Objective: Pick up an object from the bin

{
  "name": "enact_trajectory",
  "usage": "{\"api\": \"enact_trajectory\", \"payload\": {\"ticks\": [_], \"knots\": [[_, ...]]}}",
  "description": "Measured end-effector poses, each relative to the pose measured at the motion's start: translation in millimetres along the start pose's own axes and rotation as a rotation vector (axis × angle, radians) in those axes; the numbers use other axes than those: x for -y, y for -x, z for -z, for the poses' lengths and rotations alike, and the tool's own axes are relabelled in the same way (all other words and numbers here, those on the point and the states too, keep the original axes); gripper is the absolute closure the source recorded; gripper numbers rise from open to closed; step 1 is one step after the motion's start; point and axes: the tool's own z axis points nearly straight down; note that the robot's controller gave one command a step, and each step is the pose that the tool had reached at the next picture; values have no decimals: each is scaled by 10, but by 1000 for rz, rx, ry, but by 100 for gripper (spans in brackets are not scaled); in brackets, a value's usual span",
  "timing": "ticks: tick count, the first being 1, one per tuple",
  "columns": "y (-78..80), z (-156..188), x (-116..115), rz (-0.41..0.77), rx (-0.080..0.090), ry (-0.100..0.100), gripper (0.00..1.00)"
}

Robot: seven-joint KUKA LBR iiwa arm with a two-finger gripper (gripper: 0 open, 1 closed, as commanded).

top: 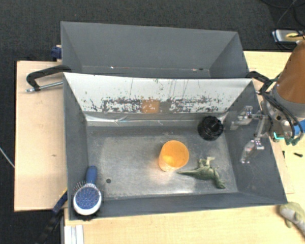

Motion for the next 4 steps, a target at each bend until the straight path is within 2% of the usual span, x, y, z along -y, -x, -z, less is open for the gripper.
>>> {"api": "enact_trajectory", "payload": {"ticks": [1, 2, 3, 4], "knots": [[-318, -1392, -309, -91, 10, 0, 0], [-296, -1066, -628, -133, 15, 0, 0], [-257, -1082, -509, -318, 11, 0, 0], [-311, -1369, -617, -566, 10, 2, 0]]}}
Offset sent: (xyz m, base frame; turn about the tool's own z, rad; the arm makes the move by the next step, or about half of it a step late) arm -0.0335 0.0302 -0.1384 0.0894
